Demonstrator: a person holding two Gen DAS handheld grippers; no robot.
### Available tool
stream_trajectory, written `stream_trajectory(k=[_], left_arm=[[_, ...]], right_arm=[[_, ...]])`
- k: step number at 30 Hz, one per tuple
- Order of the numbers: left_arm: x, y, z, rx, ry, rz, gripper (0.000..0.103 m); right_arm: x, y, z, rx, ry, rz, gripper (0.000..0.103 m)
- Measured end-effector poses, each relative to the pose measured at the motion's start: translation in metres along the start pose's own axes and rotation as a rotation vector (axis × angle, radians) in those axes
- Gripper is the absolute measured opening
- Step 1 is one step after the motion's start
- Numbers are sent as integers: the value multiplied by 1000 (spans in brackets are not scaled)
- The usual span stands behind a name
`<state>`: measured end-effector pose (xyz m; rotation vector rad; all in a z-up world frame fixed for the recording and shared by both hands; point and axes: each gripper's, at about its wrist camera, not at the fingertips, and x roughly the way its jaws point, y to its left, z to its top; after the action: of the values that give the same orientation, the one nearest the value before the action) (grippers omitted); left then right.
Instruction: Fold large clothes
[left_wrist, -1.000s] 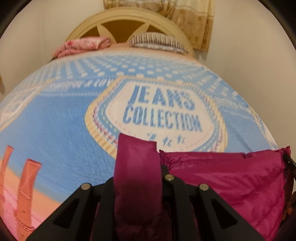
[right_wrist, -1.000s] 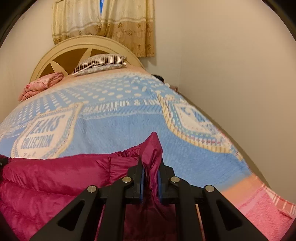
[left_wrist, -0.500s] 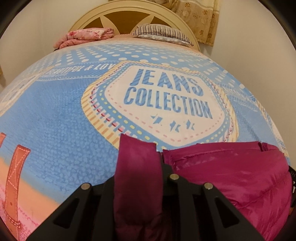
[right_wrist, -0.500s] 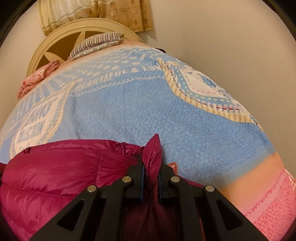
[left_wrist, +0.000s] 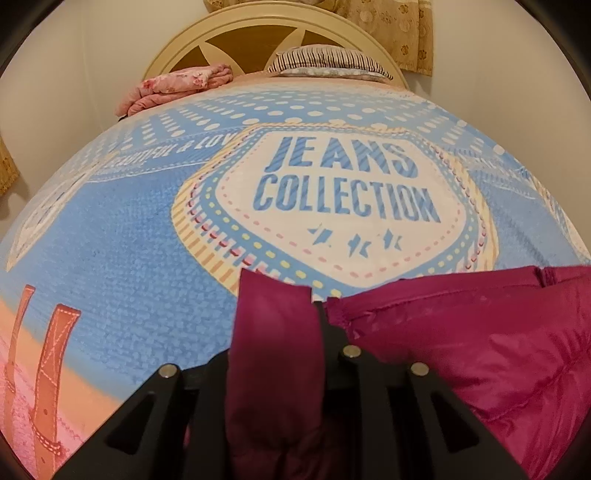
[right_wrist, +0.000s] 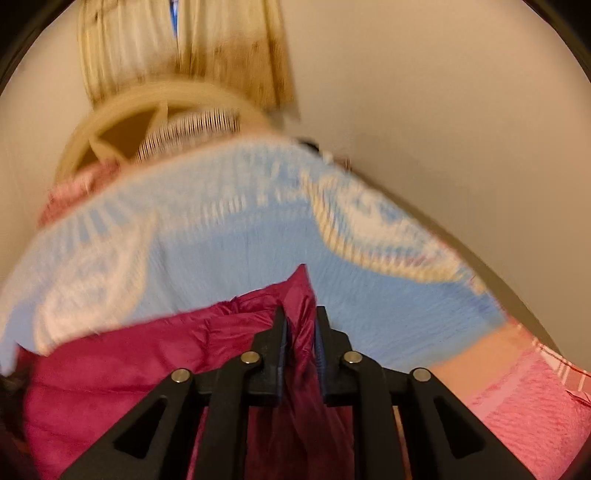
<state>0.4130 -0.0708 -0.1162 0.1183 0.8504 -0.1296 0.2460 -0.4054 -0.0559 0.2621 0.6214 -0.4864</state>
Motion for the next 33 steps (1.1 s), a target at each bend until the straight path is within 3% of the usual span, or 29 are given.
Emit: stream_trajectory(k=[3, 7, 10, 14, 19, 27, 33], left_arm=[[0, -3, 0, 16, -2, 23, 23], [-1, -3, -1, 17, -4, 29, 23], [-1, -4, -1, 21, -5, 36, 23], [-2, -3, -1, 21, -4, 38, 24], [-1, -3, -1, 16, -3, 32, 24], [-2, -3, 0, 15, 5, 21, 24], [-40, 24, -3, -33, 8, -110, 28]], right_arm=[[-38, 21, 6, -68, -36, 37, 15], [-65, 95, -9, -225, 45, 226, 15], [-51, 137, -31, -200, 152, 323, 14], [-10, 164, -63, -176, 248, 299, 14], [21, 160, -80, -115, 298, 324, 12], [27, 169, -89, -176, 258, 282, 11], [31, 162, -88, -142, 264, 315, 11]])
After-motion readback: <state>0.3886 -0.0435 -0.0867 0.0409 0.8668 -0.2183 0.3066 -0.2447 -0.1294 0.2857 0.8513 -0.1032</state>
